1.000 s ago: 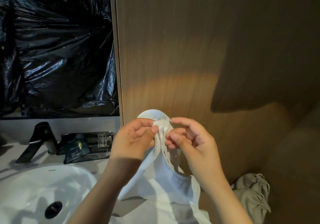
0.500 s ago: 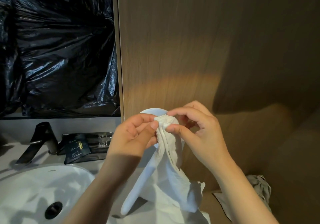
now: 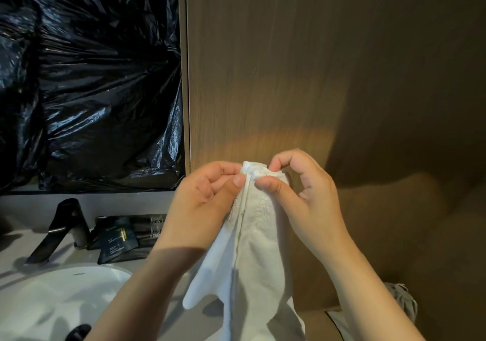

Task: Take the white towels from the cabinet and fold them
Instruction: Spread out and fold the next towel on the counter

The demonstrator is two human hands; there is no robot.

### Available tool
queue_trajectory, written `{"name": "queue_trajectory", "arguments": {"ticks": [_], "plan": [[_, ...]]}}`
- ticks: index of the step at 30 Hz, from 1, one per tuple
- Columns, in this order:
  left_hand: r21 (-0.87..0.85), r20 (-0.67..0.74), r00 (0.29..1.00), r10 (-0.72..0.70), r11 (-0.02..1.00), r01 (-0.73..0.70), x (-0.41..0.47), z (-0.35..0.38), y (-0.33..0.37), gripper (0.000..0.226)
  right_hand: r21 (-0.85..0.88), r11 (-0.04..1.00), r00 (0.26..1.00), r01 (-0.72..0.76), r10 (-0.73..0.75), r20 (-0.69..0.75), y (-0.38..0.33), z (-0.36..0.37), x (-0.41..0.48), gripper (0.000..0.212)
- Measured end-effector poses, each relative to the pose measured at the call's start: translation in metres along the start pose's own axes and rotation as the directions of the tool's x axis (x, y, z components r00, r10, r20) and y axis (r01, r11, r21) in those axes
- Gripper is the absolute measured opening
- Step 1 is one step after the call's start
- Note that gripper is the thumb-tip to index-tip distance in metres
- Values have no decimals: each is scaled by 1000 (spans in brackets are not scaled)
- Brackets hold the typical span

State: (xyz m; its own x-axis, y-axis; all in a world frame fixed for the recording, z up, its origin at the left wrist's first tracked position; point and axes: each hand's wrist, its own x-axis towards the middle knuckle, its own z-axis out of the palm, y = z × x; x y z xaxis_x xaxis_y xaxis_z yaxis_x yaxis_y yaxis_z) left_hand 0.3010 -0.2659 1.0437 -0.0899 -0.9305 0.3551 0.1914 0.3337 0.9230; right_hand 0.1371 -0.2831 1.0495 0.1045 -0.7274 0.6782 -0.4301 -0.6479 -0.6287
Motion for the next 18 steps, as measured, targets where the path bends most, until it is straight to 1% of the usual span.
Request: {"name": "queue_trajectory", "arguments": {"ticks": [3,5,8,10,12,14,16,18], "plan": [[1,33,999,-6,1000,6,-1,0,2,35,35,999,1000,-17,18,-8,1,0,0,13],[17,6,1000,2,1000,-2,-1,1,2,39,35,999,1000,-28,28,-4,2,1,0,12],[46,-24,999,25,999,-23,1,0,1,31,30,999,999,-34,33,11,3,1,0,11],[45,-31,999,41,998,-40,3,-4,1,27,9,999,998,-44,43,48,8,-3,0,14],[60,-53,997,64,996,-61,6,-9,3,26,-83,995,993,-60,68,99,16,-11,-3,21],[102,-94,991,93,991,-83,10,-15,5,26,-216,976,987,-35,67,144,27,-20,-6,28],[156,-146,981,126,982,-103,14,-23,7,26,-325,945,979,-25,89,184,35,-30,-9,31],[214,-186,970,158,970,-117,17,-29,10,25,-396,918,971,-17,110,212,40,-36,-11,33]]}}
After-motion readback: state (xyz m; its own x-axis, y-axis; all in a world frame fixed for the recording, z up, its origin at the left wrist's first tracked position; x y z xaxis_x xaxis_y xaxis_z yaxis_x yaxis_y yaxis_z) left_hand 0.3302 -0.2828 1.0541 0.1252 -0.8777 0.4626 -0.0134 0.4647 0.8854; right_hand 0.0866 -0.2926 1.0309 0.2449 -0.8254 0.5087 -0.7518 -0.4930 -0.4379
